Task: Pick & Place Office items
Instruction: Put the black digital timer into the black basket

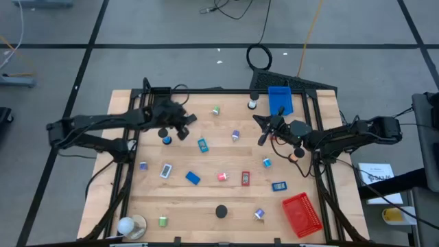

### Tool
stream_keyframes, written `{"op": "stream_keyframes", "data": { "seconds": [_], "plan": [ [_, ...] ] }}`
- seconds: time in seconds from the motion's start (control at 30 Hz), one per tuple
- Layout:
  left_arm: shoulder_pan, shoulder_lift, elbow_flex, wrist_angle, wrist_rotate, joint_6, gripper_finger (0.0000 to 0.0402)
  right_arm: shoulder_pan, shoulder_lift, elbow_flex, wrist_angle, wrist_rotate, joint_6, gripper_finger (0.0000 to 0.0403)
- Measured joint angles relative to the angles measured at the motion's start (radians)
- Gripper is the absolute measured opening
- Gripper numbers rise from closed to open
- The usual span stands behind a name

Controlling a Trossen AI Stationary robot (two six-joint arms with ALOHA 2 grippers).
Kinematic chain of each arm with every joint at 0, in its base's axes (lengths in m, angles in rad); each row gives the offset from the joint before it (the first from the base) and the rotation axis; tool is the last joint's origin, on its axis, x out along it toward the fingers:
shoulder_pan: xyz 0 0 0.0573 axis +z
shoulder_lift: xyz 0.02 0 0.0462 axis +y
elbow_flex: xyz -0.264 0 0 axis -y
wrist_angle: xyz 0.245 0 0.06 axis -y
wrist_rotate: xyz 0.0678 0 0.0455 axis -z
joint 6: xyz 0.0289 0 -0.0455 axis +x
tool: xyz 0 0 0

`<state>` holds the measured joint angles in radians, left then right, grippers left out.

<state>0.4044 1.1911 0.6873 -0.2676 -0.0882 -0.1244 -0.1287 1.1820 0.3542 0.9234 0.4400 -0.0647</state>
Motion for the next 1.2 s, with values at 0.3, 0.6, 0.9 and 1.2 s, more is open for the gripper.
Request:
{"op": "stream_keyframes", "data": {
  "seconds": [0.3, 0.6, 0.9, 1.2],
  "plan": [
    [0.094, 0.269, 0.107, -0.017, 0.041, 0.047, 0.0238, 0.000, 0.000, 0.000, 0.000, 0.000, 0.000, 0.0004],
    [0.127, 0.402, 0.122, -0.021, 0.001, 0.052, 0.0289, 0.000, 0.000, 0.000, 0.000, -0.001, 0.026, 0.0004],
    [0.156, 0.477, 0.124, -0.016, 0.012, 0.061, 0.0244, 0.000, 0.000, 0.000, 0.000, -0.002, 0.027, 0.0004],
    [0.161, 0.465, 0.123, -0.022, 0.012, 0.090, 0.0160, 0.000, 0.000, 0.000, -0.001, -0.001, 0.027, 0.0004]
  ]
}}
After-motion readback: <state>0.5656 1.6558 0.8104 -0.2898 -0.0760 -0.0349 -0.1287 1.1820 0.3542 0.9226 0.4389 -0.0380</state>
